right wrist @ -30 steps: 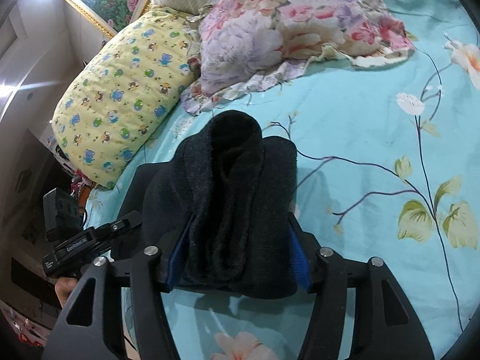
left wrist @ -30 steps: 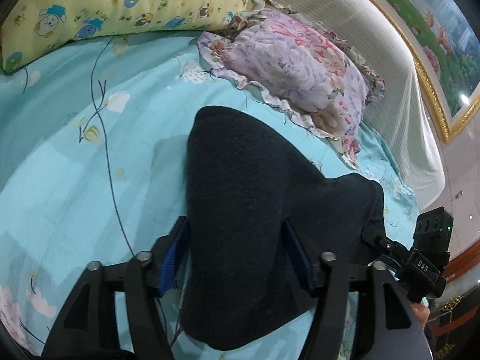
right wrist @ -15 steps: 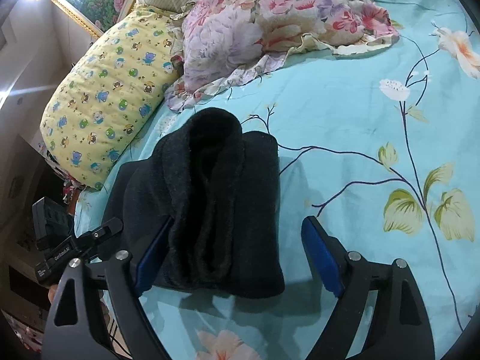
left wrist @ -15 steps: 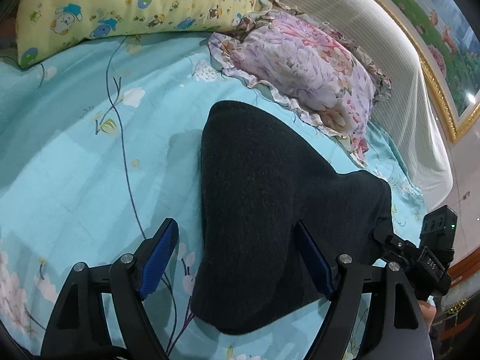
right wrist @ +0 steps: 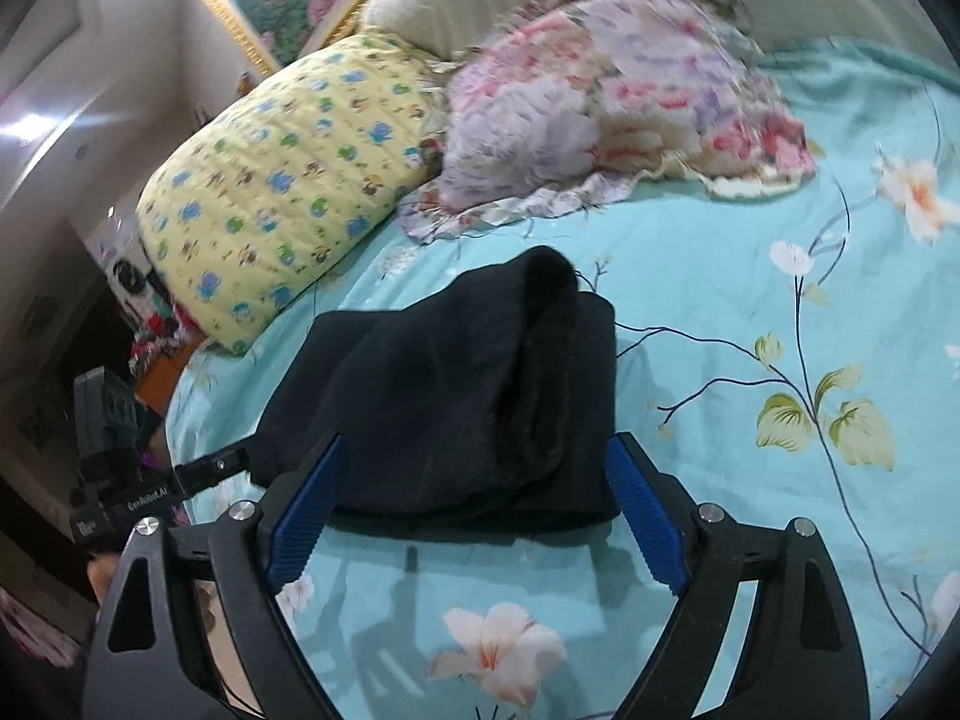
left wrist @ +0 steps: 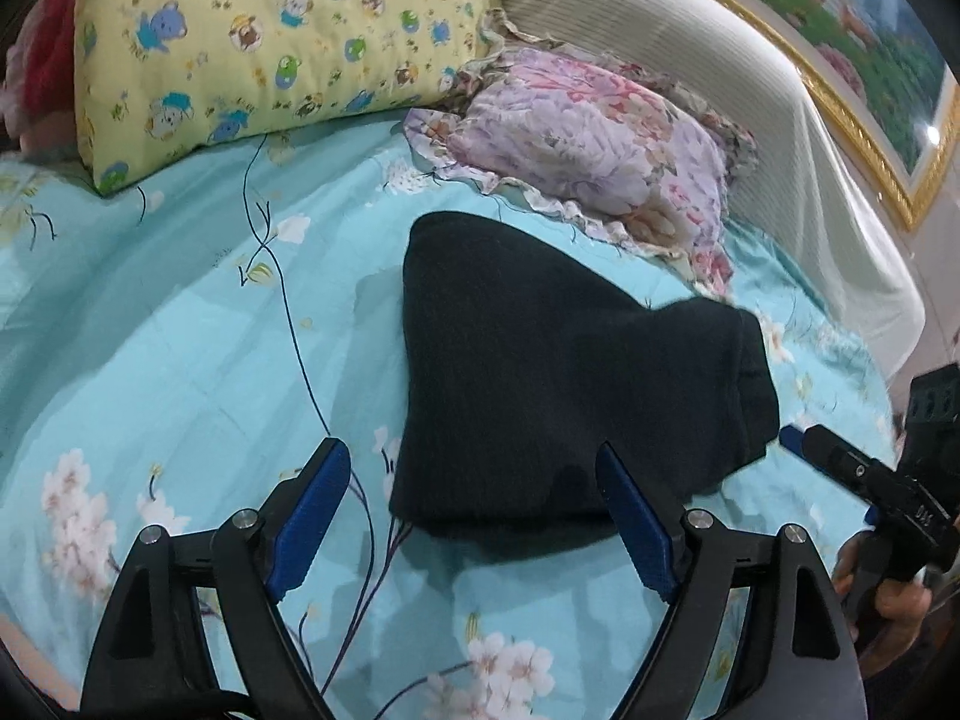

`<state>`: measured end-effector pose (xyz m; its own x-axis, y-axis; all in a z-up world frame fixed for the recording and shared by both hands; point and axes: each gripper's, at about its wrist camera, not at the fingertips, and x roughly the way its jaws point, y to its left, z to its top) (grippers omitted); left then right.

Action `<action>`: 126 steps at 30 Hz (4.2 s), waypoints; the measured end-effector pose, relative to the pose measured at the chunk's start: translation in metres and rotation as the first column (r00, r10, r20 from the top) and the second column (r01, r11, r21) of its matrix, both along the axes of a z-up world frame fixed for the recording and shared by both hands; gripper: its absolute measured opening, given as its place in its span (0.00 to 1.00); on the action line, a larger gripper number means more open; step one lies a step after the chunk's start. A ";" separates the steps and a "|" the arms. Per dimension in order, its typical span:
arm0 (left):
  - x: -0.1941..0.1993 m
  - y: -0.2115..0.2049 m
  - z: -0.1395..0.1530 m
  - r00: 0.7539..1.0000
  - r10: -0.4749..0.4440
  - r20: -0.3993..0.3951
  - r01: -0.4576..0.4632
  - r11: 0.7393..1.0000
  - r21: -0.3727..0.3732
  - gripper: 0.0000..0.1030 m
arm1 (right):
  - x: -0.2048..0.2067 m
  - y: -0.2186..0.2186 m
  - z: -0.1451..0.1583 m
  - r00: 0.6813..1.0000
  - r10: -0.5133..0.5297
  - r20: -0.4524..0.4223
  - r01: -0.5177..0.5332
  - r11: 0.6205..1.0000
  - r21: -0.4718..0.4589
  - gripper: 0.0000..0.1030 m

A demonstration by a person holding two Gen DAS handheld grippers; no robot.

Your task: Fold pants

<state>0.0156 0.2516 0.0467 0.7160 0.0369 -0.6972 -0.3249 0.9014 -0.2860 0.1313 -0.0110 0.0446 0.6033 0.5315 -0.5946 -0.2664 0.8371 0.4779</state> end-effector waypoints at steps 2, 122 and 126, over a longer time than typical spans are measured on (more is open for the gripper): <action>-0.004 -0.006 -0.001 1.000 -0.006 -0.012 0.007 1.000 0.026 0.82 | -0.008 0.004 0.001 1.000 0.014 0.018 -0.014 0.999 -0.029 0.86; 0.010 -0.056 -0.023 0.996 0.030 -0.090 -0.002 0.954 0.301 0.96 | -0.042 0.034 -0.010 0.988 0.006 0.157 0.028 0.977 -0.213 0.95; 0.010 -0.060 -0.021 0.996 0.025 -0.089 0.004 0.950 0.313 0.96 | -0.042 0.033 -0.009 0.987 0.009 0.162 0.026 0.976 -0.214 0.95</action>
